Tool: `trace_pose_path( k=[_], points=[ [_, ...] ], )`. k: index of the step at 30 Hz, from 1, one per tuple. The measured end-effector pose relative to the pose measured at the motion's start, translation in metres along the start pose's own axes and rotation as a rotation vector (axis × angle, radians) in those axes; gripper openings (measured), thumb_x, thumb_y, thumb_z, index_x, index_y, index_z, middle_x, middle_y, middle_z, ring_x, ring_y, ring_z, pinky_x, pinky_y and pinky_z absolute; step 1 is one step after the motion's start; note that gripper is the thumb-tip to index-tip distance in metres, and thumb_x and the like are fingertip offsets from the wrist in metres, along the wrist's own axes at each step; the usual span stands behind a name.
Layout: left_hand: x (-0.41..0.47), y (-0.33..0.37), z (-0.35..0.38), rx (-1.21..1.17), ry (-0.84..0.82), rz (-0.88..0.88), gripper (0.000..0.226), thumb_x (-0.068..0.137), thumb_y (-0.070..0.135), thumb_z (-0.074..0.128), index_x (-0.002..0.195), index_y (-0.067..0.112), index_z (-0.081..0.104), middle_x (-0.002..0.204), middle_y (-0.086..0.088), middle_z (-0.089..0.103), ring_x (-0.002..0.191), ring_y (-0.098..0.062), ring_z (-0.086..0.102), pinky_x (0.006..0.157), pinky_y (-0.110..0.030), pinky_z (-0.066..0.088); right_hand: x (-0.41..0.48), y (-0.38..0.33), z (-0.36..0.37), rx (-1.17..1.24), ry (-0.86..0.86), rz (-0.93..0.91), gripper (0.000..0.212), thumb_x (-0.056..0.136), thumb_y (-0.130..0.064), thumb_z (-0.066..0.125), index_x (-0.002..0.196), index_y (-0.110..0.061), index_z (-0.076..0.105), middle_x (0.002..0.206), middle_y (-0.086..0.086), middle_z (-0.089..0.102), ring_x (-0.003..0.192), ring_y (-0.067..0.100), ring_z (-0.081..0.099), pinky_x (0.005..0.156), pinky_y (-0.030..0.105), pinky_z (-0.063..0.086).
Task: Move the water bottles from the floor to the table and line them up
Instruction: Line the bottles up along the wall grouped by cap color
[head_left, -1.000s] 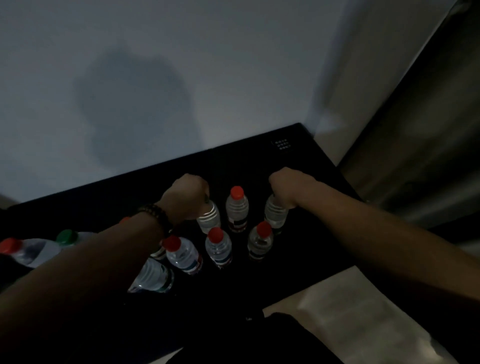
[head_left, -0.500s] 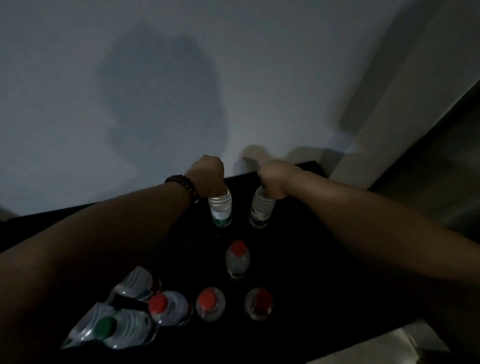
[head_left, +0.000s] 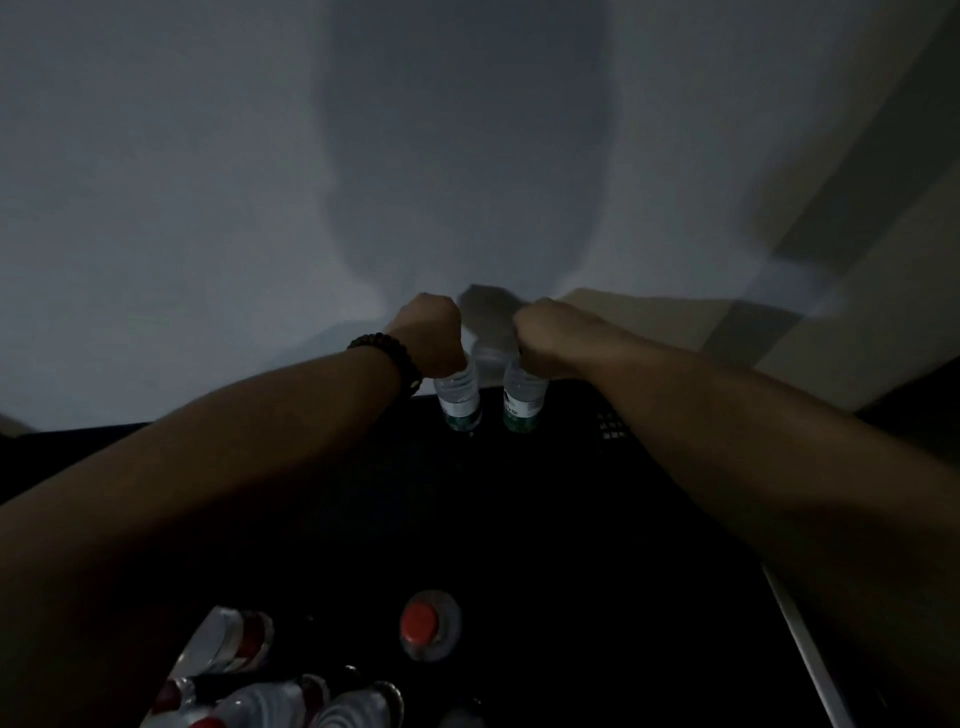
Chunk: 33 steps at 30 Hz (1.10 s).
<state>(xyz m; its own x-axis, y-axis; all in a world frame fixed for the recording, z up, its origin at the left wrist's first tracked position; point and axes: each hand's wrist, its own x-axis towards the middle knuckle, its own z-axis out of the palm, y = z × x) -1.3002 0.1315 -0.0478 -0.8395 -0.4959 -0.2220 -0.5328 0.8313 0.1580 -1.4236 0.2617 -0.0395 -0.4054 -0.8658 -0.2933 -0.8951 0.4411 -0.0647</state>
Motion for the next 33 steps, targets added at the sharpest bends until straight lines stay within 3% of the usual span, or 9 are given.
trace_pose_path(
  k=[2, 4, 8, 15, 22, 27, 33],
  points=[
    [0.007, 0.003, 0.002, 0.012, 0.006, -0.006, 0.022, 0.085, 0.022, 0.073, 0.084, 0.001, 0.068, 0.089, -0.017, 0.066, 0.079, -0.029, 0.061, 0.073, -0.033, 0.051, 0.007, 0.005, 0.0, -0.009, 0.018, 0.003, 0.034, 0.082, -0.02, 0.074, 0.105, 0.003, 0.068, 0.108, 0.029, 0.067, 0.101, 0.04, 0.07, 0.07, 0.033, 0.046],
    [0.013, 0.004, 0.003, 0.019, 0.012, -0.02, 0.021, 0.084, 0.022, 0.074, 0.088, 0.001, 0.072, 0.09, -0.015, 0.066, 0.075, -0.026, 0.056, 0.07, -0.032, 0.049, 0.014, 0.008, 0.002, -0.012, 0.024, 0.004, 0.036, 0.085, -0.02, 0.072, 0.113, 0.003, 0.066, 0.117, 0.029, 0.066, 0.106, 0.039, 0.068, 0.074, 0.035, 0.048],
    [0.023, 0.002, 0.004, 0.036, 0.012, -0.045, 0.025, 0.084, 0.026, 0.077, 0.092, 0.002, 0.074, 0.085, -0.011, 0.063, 0.075, -0.023, 0.055, 0.07, -0.03, 0.048, 0.023, 0.011, 0.008, -0.049, 0.063, -0.014, 0.026, 0.088, -0.018, 0.065, 0.109, -0.004, 0.069, 0.113, 0.023, 0.069, 0.101, 0.036, 0.07, 0.07, 0.033, 0.044],
    [0.03, 0.0, 0.01, 0.034, 0.026, -0.072, 0.025, 0.087, 0.024, 0.075, 0.096, 0.001, 0.075, 0.095, -0.015, 0.07, 0.076, -0.023, 0.055, 0.071, -0.029, 0.047, 0.04, 0.015, 0.016, -0.044, 0.11, -0.01, 0.036, 0.086, -0.027, 0.067, 0.117, -0.007, 0.068, 0.117, 0.022, 0.069, 0.106, 0.037, 0.069, 0.073, 0.033, 0.042],
    [0.03, 0.0, 0.013, 0.006, 0.052, -0.097, 0.018, 0.089, 0.018, 0.072, 0.094, 0.001, 0.073, 0.087, -0.012, 0.063, 0.076, -0.023, 0.055, 0.069, -0.029, 0.046, 0.048, 0.017, 0.027, -0.008, 0.135, -0.037, 0.022, 0.087, -0.014, 0.064, 0.105, -0.005, 0.071, 0.105, 0.022, 0.071, 0.098, 0.037, 0.071, 0.071, 0.032, 0.044],
    [0.031, 0.0, 0.016, -0.016, 0.077, -0.116, 0.017, 0.088, 0.018, 0.072, 0.094, 0.002, 0.073, 0.095, -0.015, 0.07, 0.078, -0.025, 0.058, 0.07, -0.031, 0.051, 0.047, 0.018, 0.038, 0.019, 0.173, -0.058, 0.025, 0.09, -0.007, 0.062, 0.114, -0.001, 0.065, 0.116, 0.024, 0.068, 0.106, 0.034, 0.067, 0.079, 0.035, 0.042],
    [0.029, 0.005, 0.02, -0.027, 0.107, -0.111, 0.017, 0.088, 0.019, 0.072, 0.095, 0.005, 0.077, 0.096, -0.014, 0.073, 0.087, -0.03, 0.068, 0.076, -0.034, 0.057, 0.042, 0.021, 0.044, 0.039, 0.208, -0.058, 0.035, 0.084, -0.009, 0.07, 0.117, -0.003, 0.058, 0.114, 0.024, 0.064, 0.104, 0.04, 0.063, 0.074, 0.034, 0.034]
  ],
)
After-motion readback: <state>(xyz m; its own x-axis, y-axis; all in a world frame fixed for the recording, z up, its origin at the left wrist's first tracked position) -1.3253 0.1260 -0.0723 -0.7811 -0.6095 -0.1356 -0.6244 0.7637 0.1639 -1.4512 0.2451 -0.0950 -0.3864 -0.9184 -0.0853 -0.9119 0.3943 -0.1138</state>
